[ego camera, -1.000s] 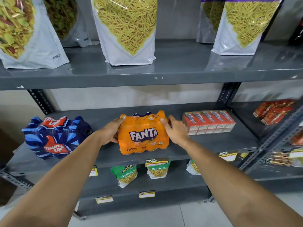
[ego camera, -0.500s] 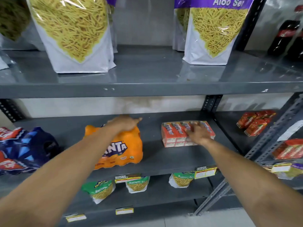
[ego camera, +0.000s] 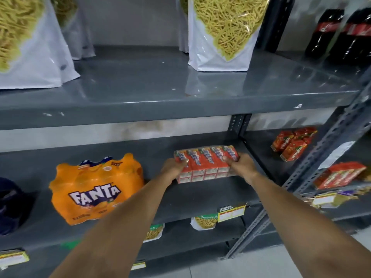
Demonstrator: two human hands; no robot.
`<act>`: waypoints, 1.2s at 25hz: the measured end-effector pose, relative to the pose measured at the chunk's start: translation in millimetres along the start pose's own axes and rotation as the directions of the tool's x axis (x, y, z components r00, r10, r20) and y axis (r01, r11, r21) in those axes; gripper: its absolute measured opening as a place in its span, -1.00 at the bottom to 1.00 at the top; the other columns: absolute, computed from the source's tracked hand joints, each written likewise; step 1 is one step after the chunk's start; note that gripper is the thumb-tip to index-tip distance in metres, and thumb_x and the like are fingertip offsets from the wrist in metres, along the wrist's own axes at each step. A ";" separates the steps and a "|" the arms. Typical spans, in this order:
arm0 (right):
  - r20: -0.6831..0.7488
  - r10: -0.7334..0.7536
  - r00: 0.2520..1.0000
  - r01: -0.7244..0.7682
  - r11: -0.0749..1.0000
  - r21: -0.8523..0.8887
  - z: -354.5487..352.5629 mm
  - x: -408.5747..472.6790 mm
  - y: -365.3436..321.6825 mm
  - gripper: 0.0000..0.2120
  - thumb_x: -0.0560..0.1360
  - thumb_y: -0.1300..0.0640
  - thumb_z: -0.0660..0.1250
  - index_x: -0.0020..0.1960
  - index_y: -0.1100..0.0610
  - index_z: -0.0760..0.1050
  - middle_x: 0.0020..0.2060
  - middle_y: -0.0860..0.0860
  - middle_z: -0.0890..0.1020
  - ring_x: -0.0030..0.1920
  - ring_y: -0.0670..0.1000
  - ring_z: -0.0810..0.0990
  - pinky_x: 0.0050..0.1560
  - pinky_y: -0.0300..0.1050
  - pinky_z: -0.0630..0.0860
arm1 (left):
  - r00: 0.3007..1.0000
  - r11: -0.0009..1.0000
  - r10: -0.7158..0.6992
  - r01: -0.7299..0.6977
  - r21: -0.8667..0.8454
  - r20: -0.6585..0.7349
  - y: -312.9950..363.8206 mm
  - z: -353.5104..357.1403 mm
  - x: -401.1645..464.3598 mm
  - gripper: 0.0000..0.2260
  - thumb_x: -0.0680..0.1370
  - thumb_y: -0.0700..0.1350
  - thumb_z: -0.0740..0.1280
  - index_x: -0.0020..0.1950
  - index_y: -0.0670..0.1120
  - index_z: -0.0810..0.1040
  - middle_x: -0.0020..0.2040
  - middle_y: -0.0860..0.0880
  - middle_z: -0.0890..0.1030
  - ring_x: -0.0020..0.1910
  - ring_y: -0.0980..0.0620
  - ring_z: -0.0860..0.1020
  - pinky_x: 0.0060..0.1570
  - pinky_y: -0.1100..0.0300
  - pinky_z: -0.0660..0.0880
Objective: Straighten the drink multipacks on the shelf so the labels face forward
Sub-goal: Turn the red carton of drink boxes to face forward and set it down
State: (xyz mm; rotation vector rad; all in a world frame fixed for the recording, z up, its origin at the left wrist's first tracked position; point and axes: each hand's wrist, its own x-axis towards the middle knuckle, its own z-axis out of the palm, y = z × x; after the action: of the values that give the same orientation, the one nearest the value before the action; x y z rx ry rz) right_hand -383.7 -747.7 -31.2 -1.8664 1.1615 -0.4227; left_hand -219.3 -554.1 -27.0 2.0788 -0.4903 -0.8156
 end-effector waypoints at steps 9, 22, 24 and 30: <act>-0.083 -0.230 0.970 0.238 0.966 0.098 -8.8 -15.1 36.5 -0.52 0.37 0.28 0.55 0.17 0.11 0.40 0.01 -0.03 0.63 0.06 -0.04 0.60 0.17 -0.02 0.54 | 0.897 0.905 0.408 -0.422 -0.055 -0.172 -40.6 15.5 -18.3 -0.78 0.59 -0.12 0.28 0.21 -0.04 0.35 0.21 -0.06 0.57 0.18 0.03 0.54 0.03 0.20 0.49; 0.114 0.169 0.979 -0.204 0.826 0.525 -17.4 -8.9 17.0 -0.60 0.60 -0.15 0.06 -0.02 0.15 0.48 -0.12 0.17 0.65 -0.06 0.12 0.62 0.15 0.03 0.46 | 0.957 0.867 0.280 -0.215 -0.450 0.082 -20.7 55.1 -13.7 -0.50 0.58 0.12 0.23 0.49 0.06 0.20 0.41 -0.01 0.44 0.27 0.01 0.51 0.32 0.03 0.40; 0.080 0.187 0.979 -0.200 0.815 0.544 -16.3 -10.1 19.3 -0.61 0.61 -0.13 0.08 -0.19 0.13 0.43 -0.23 0.13 0.60 -0.18 0.08 0.58 0.03 -0.04 0.45 | 0.914 0.834 0.366 -0.238 -0.497 0.175 -13.3 71.3 -20.7 -0.34 0.50 0.23 0.28 0.51 0.17 0.07 0.47 0.05 0.32 0.39 0.04 0.38 0.40 0.02 0.30; 0.210 0.159 0.965 -0.236 0.875 0.422 -1.8 -12.6 18.1 -0.39 0.61 -0.19 0.09 -0.44 0.17 0.48 -0.51 0.09 0.59 -0.48 0.04 0.60 -0.36 -0.13 0.58 | 0.949 0.845 0.312 -0.299 -0.443 -0.046 -11.1 120.0 -45.2 -0.15 0.34 0.22 0.50 0.50 0.17 0.10 0.39 0.01 0.44 0.30 0.04 0.49 0.28 -0.07 0.46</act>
State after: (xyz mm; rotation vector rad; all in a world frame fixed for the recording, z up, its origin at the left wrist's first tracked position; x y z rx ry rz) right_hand -401.3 -741.3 -43.1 -1.3429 1.0259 -0.3682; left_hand -334.7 -588.1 -72.4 1.5175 -0.5721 -0.6892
